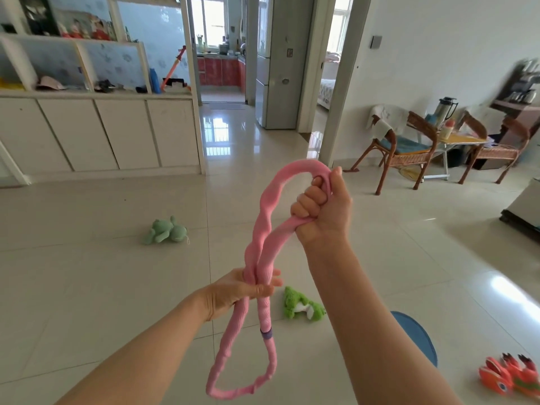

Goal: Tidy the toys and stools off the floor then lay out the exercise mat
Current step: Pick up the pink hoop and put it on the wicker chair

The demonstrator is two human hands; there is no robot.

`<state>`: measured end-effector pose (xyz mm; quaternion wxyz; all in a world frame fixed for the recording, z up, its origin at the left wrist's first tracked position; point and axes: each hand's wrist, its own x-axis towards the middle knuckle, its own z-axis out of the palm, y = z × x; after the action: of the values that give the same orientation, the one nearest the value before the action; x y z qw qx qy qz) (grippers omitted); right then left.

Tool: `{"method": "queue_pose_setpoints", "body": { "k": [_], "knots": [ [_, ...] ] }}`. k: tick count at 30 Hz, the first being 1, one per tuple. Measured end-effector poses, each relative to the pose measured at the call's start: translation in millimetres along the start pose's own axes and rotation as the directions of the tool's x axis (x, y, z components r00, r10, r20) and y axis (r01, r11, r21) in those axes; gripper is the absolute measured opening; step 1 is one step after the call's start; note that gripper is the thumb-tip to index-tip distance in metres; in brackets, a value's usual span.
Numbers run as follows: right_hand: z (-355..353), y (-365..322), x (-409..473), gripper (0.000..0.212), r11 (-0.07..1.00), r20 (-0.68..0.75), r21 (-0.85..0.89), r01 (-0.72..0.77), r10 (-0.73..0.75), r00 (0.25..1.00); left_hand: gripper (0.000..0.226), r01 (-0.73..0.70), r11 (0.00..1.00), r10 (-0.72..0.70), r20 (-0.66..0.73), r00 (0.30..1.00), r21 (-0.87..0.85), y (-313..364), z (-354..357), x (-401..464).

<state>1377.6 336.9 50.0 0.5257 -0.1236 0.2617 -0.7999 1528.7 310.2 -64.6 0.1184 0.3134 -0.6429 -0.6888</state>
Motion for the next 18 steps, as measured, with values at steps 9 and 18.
{"method": "queue_pose_setpoints", "body": {
  "k": [9,18],
  "knots": [
    [5,7,0,0.040,0.902,0.129,-0.421,0.091,-0.040,0.991,0.050,-0.129,0.979,0.019,-0.554,0.832,-0.161,-6,22,2],
    [-147,84,-21,0.052,0.219,-0.099,-0.955,-0.198,0.396,0.913,0.039,-0.282,0.811,-0.115,-0.612,0.782,-0.513,30,17,-1]
  ]
}}
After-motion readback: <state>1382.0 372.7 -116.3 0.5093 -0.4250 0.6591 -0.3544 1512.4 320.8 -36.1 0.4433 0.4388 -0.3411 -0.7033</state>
